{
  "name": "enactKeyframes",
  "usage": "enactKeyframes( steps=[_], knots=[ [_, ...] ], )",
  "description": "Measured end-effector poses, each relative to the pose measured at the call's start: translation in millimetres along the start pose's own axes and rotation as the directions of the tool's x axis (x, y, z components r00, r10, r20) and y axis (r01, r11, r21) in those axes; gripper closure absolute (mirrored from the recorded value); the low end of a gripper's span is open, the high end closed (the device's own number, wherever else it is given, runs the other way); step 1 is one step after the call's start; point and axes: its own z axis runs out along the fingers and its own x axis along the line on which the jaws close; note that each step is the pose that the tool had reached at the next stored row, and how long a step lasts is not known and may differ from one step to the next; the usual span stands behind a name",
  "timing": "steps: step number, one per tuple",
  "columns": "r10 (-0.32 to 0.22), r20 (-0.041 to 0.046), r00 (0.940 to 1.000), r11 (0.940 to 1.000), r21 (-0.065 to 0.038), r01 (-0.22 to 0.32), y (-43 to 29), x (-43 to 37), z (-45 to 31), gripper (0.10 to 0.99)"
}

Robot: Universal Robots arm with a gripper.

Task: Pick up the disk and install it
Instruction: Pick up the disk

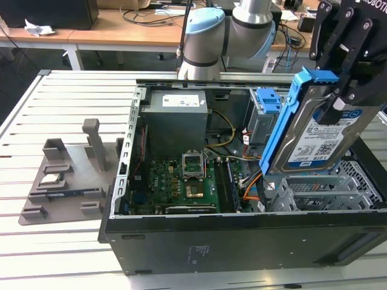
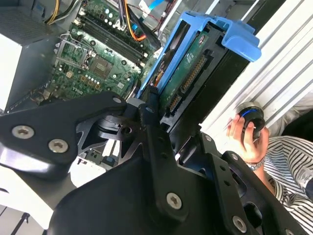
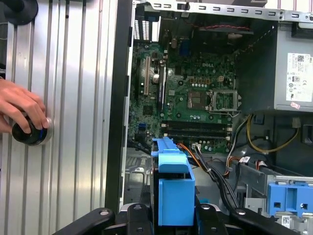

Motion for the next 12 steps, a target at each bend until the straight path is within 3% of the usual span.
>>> enactKeyframes(
  steps=[5, 12],
  knots=[
    [0.0, 0.0001, 1.0, 1.0, 0.0, 0.0, -14.7, 0.6, 0.2, 0.722],
    [0.0, 0.0, 1.0, 1.0, 0.0, 0.0, -29.2, 1.1, 0.0, 0.722]
  ],
)
